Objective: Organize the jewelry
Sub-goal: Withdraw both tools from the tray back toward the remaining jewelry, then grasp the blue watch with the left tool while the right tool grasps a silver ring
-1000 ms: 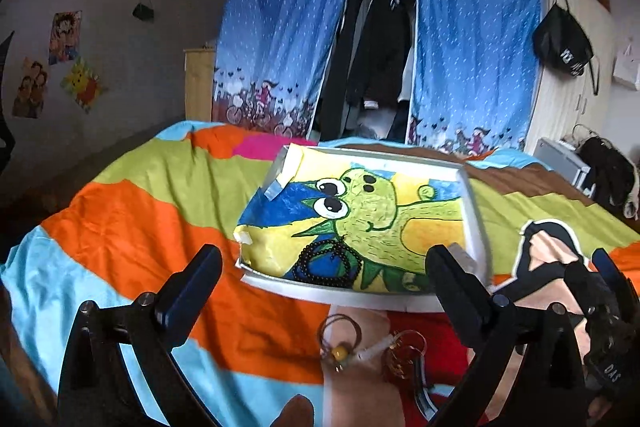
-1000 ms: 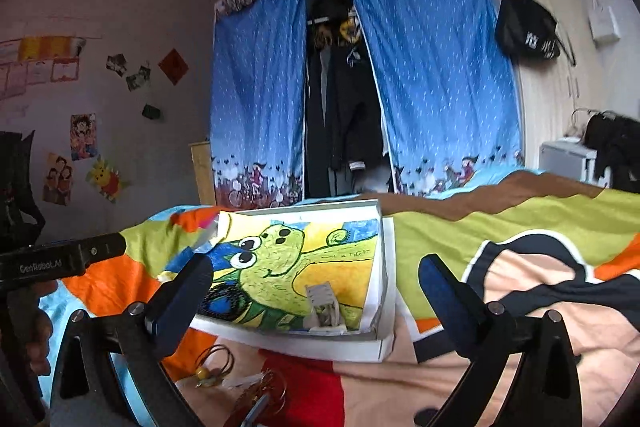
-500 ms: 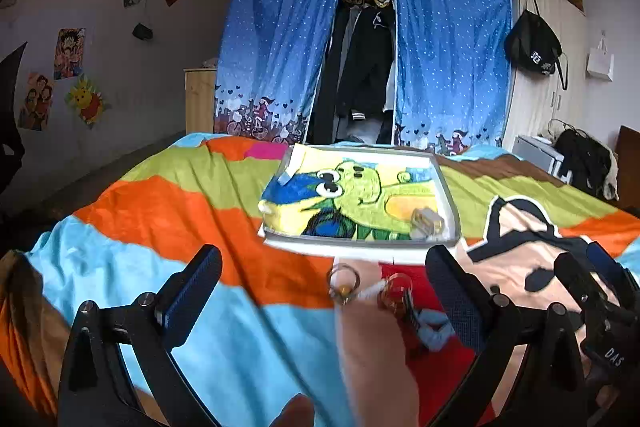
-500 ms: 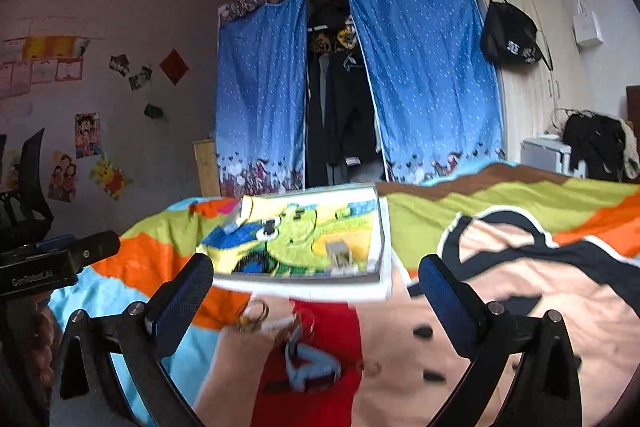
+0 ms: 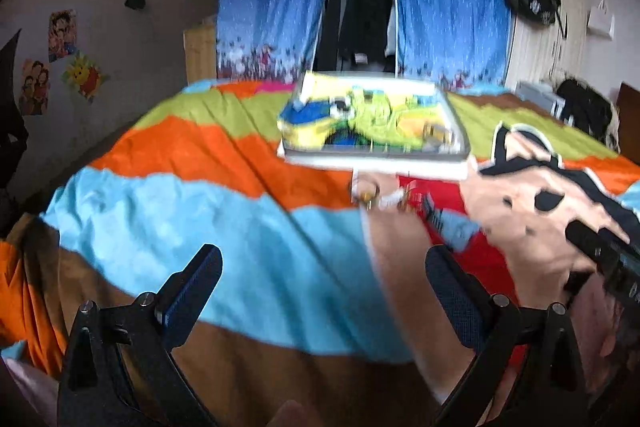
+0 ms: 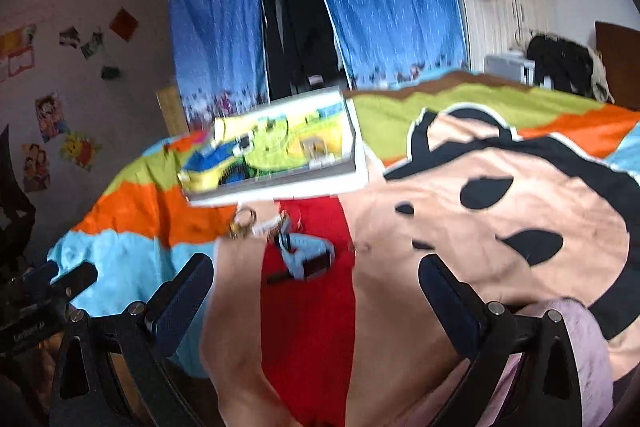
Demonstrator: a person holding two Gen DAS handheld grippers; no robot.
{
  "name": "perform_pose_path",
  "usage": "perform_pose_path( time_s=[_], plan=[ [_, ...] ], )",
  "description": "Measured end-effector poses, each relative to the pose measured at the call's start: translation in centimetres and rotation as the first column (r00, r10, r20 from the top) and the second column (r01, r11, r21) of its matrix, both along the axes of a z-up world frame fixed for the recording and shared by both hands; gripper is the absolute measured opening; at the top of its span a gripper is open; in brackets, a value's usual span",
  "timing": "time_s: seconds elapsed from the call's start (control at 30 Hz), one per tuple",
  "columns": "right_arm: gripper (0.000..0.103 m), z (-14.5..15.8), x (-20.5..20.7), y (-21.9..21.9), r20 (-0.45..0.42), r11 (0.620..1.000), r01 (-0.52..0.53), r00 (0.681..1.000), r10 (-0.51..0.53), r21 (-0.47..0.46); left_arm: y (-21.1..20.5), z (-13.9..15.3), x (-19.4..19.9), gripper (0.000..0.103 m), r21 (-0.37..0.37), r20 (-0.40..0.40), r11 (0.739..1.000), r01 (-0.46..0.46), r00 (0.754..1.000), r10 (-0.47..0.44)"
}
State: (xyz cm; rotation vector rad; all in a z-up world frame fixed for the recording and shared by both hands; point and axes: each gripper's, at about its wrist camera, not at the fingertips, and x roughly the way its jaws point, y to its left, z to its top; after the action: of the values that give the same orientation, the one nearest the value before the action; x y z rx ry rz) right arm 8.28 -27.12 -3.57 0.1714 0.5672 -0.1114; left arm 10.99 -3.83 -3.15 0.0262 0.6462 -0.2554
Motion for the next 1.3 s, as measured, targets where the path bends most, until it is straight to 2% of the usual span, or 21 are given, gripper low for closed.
perform_pose_path(
  time_s=[0.13, 0.4, 0.57, 0.7, 0.77, 0.9, 0.93, 1.03, 1.17, 1.23, 1.3],
  plan=[
    [0.103, -0.6, 0.7, -0.7, -0.048, 0.999, 0.011, 0.999, -0.009, 0.034, -0.8, -1.5, 0.5, 0.100, 0.024, -0.084, 0.999, 0.026, 0.996, -0.024],
    [0.103, -1.3, 3.0, -3.0, -0.144, 0.989, 0.026, 0.990, -0.004, 0.145, -1.4, -2.7, 2.1, 0.100, 0.005, -0.138, 0.998, 0.058, 0.989, -0.057],
    [0.103, -0.9, 5.4, -4.7, -0.184, 0.988, 0.025, 0.983, 0.003, 0.152, -2.0, -3.1, 4.3, 0.100, -0.040, -0.181, 0.997, 0.072, 0.980, -0.078],
    [0.103, -0.5, 8.7, -6.7, -0.274, 0.990, -0.031, 0.959, 0.068, 0.137, -3.5, -3.0, 6.1, 0.100, -0.067, -0.186, 0.990, 0.120, 0.974, -0.131],
    [0.103, -0.6, 10.4, -7.9, -0.331, 0.987, -0.091, 0.934, 0.131, 0.134, -4.5, -3.1, 7.1, 0.100, -0.079, -0.187, 0.985, 0.154, 0.968, -0.166],
    [0.103, -1.8, 12.8, -9.0, -0.451, 0.959, -0.261, 0.848, 0.281, 0.107, -6.8, -3.7, 9.2, 0.100, -0.096, -0.198, 0.971, 0.219, 0.952, -0.234],
    [0.103, -2.3, 13.4, -9.2, -0.484, 0.947, -0.311, 0.819, 0.310, 0.080, -7.3, -3.9, 9.7, 0.100, -0.099, -0.204, 0.968, 0.230, 0.947, -0.246],
    [0.103, -3.2, 14.3, -9.3, -0.526, 0.910, -0.414, 0.767, 0.366, 0.029, -8.6, -4.7, 11.3, 0.099, -0.115, -0.223, 0.959, 0.258, 0.934, -0.278],
    [0.088, -4.5, 15.7, -9.7, -0.553, 0.877, -0.478, 0.721, 0.417, 0.039, -10.1, -5.7, 13.2, 0.097, -0.132, -0.255, 0.945, 0.299, 0.911, -0.324],
    [0.077, -5.6, 16.6, -9.8, -0.567, 0.856, -0.512, 0.683, 0.460, 0.078, -10.8, -6.3, 14.0, 0.092, -0.138, -0.276, 0.939, 0.315, 0.898, -0.342],
    [0.067, -6.3, 17.3, -9.7, -0.577, 0.840, -0.534, 0.656, 0.486, 0.100, -11.5, -6.8, 14.9, 0.079, -0.147, -0.300, 0.937, 0.317, 0.888, -0.348]
  ],
)
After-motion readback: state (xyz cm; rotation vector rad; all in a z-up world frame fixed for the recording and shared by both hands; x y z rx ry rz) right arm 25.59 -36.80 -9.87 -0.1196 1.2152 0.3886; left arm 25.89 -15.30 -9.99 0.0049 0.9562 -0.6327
